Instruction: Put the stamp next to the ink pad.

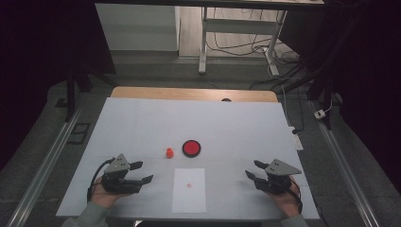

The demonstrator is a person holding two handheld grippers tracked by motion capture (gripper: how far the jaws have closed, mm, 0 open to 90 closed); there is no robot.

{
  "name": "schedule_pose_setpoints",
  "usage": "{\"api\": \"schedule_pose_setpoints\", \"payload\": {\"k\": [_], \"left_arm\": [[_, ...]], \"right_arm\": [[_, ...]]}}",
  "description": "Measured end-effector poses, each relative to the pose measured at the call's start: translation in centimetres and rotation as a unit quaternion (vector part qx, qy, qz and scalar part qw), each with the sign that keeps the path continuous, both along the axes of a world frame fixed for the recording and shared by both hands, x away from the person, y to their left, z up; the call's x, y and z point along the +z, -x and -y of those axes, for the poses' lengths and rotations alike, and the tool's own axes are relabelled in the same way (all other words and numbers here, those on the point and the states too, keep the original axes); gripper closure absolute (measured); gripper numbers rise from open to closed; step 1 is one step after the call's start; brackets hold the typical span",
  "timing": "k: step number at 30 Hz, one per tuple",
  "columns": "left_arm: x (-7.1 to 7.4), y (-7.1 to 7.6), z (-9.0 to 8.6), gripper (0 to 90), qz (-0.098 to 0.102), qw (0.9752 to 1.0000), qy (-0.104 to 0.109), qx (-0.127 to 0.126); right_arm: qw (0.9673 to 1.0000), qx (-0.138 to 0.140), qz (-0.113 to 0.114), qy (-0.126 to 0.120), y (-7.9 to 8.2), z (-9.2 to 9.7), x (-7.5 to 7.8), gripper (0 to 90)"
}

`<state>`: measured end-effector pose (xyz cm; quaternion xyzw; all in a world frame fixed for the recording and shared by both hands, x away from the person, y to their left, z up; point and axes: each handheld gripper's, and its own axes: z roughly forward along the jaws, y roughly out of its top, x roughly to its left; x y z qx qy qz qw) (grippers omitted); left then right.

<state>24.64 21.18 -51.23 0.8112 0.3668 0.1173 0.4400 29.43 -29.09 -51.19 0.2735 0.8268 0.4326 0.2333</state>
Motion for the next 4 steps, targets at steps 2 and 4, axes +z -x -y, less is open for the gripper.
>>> {"api": "schedule_pose_setpoints", "payload": {"k": [2, 4], "left_arm": [[-0.01, -0.03, -0.01, 30.9, 0.000, 1.0000, 0.000, 0.000], [-0.04, -0.07, -0.03, 30.9, 0.000, 1.0000, 0.000, 0.000]], "right_arm": [[1.0000, 0.000, 0.000, 0.000, -0.01, 0.01, -0.01, 45.9], [1.0000, 0.000, 0.000, 0.000, -0.02, 0.01, -0.01, 45.9]]}}
